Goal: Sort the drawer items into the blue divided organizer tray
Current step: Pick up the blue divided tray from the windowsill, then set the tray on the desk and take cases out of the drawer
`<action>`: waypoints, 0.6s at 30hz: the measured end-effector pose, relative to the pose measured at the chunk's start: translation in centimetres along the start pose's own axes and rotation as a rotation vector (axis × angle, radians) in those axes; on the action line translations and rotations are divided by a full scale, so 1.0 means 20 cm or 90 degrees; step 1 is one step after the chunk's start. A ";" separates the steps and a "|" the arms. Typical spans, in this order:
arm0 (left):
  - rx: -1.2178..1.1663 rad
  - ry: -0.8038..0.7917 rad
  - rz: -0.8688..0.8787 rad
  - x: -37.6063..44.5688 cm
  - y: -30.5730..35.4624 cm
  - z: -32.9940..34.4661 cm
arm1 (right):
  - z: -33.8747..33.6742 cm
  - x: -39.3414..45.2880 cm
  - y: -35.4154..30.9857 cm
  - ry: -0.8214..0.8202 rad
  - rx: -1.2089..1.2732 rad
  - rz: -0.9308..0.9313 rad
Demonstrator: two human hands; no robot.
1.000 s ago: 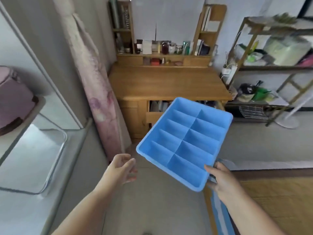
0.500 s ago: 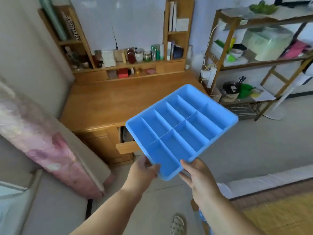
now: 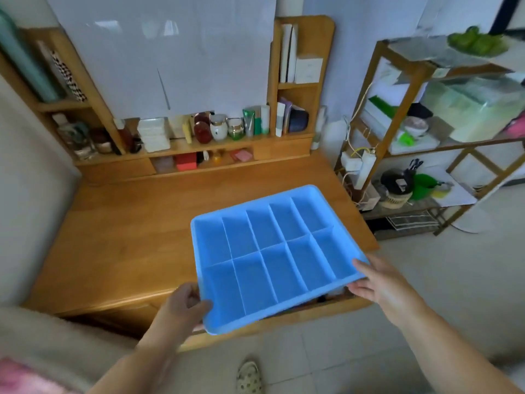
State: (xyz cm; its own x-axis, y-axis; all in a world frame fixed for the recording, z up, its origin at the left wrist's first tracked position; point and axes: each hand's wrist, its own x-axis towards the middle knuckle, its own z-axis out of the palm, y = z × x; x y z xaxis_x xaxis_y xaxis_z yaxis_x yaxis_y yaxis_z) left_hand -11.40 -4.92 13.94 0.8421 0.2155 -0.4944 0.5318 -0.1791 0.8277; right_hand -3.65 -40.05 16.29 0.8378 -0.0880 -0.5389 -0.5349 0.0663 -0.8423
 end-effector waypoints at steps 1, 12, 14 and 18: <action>0.008 -0.007 -0.003 0.13 0.05 0.01 | 0.03 0.09 -0.03 0.011 -0.013 0.011; 0.037 -0.001 0.023 1.10 0.36 0.40 | -0.03 0.95 -0.30 0.112 0.041 0.114; 0.068 0.013 0.023 1.19 0.32 0.47 | -0.04 1.08 -0.28 0.097 0.012 0.129; 0.117 0.048 0.010 1.28 0.27 0.54 | -0.06 1.22 -0.21 0.046 -0.007 0.134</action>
State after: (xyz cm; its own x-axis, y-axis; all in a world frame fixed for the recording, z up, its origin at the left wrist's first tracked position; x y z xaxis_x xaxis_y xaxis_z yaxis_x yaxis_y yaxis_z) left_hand 13.91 -10.69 2.91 0.8451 0.2817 -0.4544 0.5317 -0.3534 0.7697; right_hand 18.83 -43.69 6.63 0.6979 -0.1440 -0.7016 -0.6985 0.0797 -0.7112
